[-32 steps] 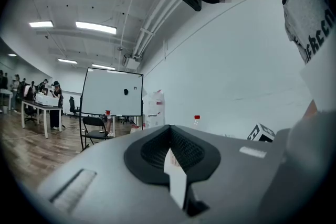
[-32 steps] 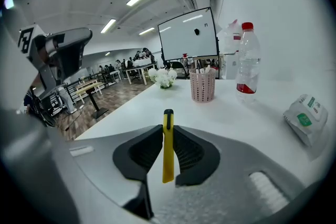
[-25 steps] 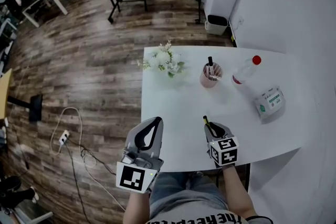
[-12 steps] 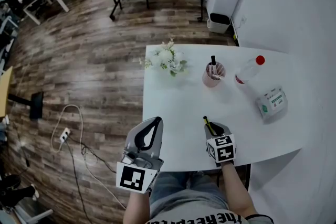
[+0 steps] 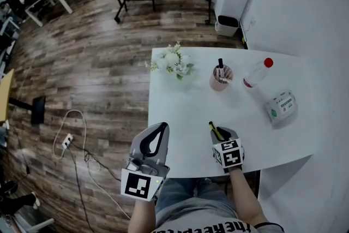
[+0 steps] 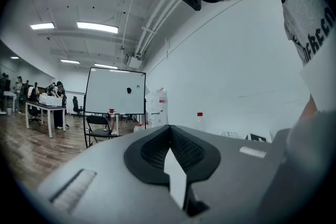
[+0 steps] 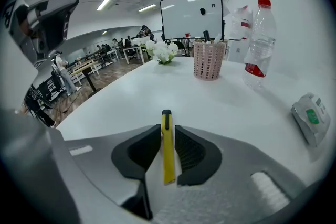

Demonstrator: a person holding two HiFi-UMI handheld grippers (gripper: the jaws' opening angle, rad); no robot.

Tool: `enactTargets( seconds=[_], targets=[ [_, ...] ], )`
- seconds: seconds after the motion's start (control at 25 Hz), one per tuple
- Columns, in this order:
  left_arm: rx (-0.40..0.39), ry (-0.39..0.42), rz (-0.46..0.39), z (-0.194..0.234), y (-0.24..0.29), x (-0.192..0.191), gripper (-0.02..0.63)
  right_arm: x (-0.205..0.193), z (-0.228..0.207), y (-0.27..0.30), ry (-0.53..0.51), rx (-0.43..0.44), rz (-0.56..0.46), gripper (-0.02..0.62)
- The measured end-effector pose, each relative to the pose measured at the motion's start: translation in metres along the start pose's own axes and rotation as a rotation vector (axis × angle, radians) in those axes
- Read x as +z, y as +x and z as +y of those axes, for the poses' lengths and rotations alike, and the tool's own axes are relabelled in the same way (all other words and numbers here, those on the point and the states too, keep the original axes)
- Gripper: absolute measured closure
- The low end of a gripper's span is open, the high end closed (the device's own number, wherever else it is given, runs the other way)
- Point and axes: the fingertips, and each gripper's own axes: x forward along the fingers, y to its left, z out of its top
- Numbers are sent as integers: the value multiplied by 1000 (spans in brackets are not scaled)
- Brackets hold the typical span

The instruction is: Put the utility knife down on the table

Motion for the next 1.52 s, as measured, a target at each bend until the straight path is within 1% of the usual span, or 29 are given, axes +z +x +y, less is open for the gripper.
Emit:
enactTargets(
  seconds=[0.04,0.2,0.24,0.32,0.36,0.6,0.76,1.04,1.32,1.52],
  targets=[
    [-1,0,-1,-1,-1,1,593,1,1,-1,3,4,-5,504],
    [-1,3,-3,-4,-4,3,593,7,0,-11,22,-1,-55,502],
    [-2,5,-4,-5,-4,3,594,10,0,-15,28,-4,-76,517],
    [-6,8,-6,-9,-5,4,594,16,-1,-25,32,-11,-121,586],
    [-8,10,-8,-11,-6,5,594,20,-1,-30,31,-9,-144,594],
    [-28,16,-28,-26,-5,10,593,40,3,-65,26,19,-282,594],
    [-41,19,-37,-35,-9,15,593,48,7,-88,25,22,-339,594],
    [-57,29,-58,-51,-15,23,594,61,9,-126,51,29,-440,594],
    [-57,31,-78,-60,-21,30,594,78,12,-166,49,20,-538,594],
    [-48,42,-77,-66,-25,35,594,87,13,-192,45,17,-598,594]
  ],
)
